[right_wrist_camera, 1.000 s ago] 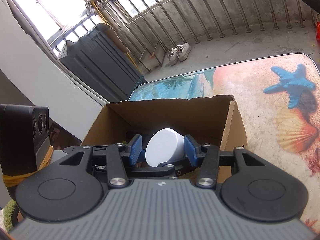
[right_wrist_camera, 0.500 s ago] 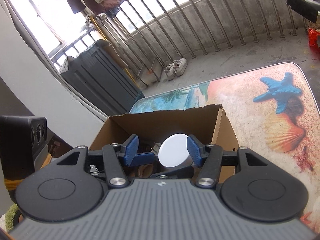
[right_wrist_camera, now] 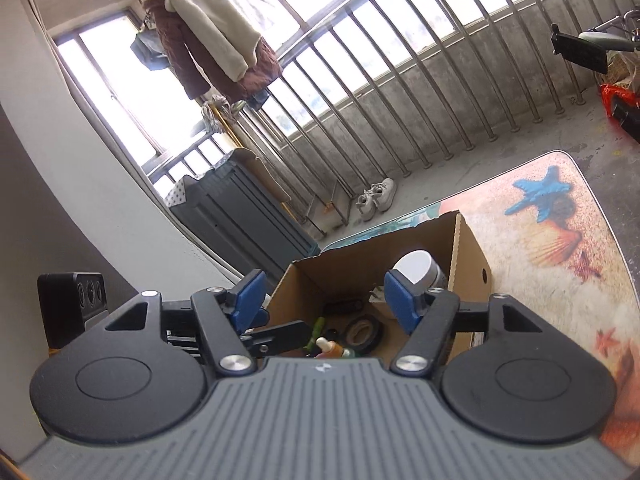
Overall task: Organize rigid objects
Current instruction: 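Open the right tool to release the white jar, then move the right tool to the round gold compact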
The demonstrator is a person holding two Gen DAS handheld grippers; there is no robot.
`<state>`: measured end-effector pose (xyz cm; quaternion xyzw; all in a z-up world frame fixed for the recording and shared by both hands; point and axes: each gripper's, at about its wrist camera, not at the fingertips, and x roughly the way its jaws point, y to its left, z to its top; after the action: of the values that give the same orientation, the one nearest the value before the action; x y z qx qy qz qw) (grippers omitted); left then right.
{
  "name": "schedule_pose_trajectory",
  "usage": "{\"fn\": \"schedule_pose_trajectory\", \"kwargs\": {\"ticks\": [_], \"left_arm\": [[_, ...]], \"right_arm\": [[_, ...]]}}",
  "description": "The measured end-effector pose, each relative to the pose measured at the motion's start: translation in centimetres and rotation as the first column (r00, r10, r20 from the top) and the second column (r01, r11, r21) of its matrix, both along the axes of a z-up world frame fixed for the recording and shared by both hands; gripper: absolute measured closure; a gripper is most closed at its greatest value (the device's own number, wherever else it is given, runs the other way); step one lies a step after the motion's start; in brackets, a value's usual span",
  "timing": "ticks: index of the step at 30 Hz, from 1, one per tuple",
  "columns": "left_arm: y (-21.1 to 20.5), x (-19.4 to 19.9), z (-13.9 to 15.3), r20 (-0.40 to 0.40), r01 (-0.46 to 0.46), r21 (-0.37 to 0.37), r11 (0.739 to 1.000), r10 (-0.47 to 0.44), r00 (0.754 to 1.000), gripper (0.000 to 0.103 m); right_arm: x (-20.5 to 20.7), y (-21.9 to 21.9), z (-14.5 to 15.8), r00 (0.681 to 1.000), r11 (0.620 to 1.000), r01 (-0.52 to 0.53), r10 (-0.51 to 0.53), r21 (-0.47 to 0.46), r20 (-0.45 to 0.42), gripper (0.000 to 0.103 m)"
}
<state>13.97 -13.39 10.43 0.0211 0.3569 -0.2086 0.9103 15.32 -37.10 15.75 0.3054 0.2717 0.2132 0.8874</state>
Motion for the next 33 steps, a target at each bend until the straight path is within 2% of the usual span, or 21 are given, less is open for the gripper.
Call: {"fn": "schedule_pose_trajectory", "kwargs": {"ticks": [3, 6, 11, 14, 18, 22, 26, 33], "left_arm": [[3.4, -3.4, 0.5, 0.037, -0.031, -0.009, 0.999, 0.031, 0.999, 0.01], [6.9, -6.3, 0.3, 0.058, -0.104, -0.01, 0.994, 0.105, 0.993, 0.01], [12.5, -9.4, -1.7, 0.04, -0.239, -0.021, 0.971, 0.24, 0.97, 0.01], [15.1, -9.9, -3.2, 0.011, -0.3, -0.026, 0.954, 0.3, 0.954, 0.01], [17.5, -9.7, -5.6, -0.036, -0.336, -0.036, 0.941, 0.335, 0.942, 0.01], [18.3, -8.8, -8.0, -0.062, -0.341, -0.024, 0.94, 0.339, 0.939, 0.011], [18.0, -8.0, -10.3, -0.056, -0.336, 0.006, 0.942, 0.336, 0.94, 0.012], [17.8, -5.6, -13.2, -0.083, -0.344, 0.033, 0.938, 0.346, 0.935, 0.025]], "right_arm": [[-3.7, 0.7, 0.0, 1.0, 0.999, -0.003, 0.003, 0.046, 0.014, 0.037], [-6.8, 2.3, -0.5, 1.0, 0.995, -0.023, 0.022, 0.093, 0.017, 0.036], [-8.3, 7.4, -1.8, 0.993, 0.985, -0.107, 0.112, 0.132, -0.028, 0.036], [-7.6, 11.1, -3.0, 0.981, 0.978, -0.162, 0.174, 0.132, -0.085, 0.036], [-6.1, 15.6, -4.8, 0.958, 0.968, -0.22, 0.238, 0.121, -0.16, 0.036], [-3.8, 19.9, -6.7, 0.932, 0.961, -0.264, 0.277, 0.086, -0.233, 0.045], [-1.0, 23.1, -9.3, 0.907, 0.956, -0.29, 0.29, 0.047, -0.306, 0.054], [3.4, 26.4, -12.2, 0.879, 0.954, -0.299, 0.282, 0.018, -0.384, 0.065]]}}
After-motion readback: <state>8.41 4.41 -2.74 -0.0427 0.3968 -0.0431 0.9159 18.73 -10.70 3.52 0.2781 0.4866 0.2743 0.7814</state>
